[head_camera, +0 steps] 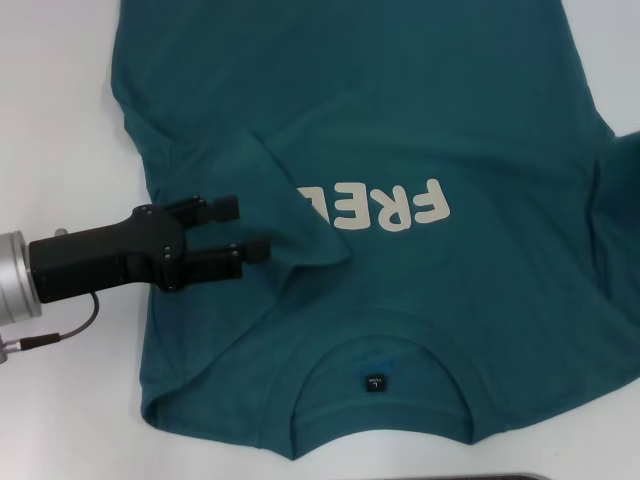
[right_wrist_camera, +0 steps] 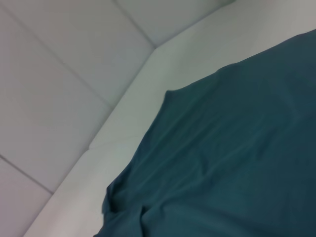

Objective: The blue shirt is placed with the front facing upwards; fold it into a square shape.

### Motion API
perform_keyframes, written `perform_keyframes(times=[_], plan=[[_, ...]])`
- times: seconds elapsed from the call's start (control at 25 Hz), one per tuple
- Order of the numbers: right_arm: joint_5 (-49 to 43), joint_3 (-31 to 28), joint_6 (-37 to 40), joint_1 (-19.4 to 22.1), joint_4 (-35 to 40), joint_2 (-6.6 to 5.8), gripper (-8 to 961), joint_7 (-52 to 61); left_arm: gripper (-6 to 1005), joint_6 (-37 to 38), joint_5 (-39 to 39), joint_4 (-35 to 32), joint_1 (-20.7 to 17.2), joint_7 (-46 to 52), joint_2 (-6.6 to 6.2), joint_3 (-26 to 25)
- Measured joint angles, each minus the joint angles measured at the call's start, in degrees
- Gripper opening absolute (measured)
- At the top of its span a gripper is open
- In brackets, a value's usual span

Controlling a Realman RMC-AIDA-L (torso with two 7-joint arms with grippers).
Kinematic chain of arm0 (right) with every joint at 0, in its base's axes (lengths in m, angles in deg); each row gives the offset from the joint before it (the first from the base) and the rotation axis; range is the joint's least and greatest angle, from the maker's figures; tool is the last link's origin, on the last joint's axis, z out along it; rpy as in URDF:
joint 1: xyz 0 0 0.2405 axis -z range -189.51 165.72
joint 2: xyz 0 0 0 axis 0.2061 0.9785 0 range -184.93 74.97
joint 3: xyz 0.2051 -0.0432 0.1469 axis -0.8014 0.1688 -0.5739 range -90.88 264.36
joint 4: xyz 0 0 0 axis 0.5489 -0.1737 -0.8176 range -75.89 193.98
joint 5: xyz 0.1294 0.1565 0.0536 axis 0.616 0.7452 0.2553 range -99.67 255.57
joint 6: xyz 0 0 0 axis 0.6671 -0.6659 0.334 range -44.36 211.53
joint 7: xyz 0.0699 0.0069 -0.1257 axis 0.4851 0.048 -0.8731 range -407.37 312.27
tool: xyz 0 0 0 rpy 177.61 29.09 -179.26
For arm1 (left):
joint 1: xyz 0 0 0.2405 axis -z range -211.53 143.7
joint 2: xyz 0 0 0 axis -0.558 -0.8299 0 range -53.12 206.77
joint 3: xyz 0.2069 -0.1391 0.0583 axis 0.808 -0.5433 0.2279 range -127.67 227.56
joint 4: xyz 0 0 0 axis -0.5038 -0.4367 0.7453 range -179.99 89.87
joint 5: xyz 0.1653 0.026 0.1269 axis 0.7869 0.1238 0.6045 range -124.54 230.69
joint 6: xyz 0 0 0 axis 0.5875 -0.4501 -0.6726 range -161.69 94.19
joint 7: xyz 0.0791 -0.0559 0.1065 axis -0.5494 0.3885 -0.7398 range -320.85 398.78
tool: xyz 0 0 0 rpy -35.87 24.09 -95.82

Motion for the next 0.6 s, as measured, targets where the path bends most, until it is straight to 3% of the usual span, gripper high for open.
perform_keyframes(times=[0.4, 0.6], plan=[[0.0, 5.7, -6.1, -6.0, -0.9, 4.30, 81, 0.1, 917, -0.2, -0.1, -0.1, 0.0, 0.0, 0.24, 0.0], [0.0, 9.9, -9.6, -8.1, -5.1, 4.84, 86, 0.0, 917, -0.4, -0.1, -0.1, -0.1, 0.0, 0.26, 0.0]])
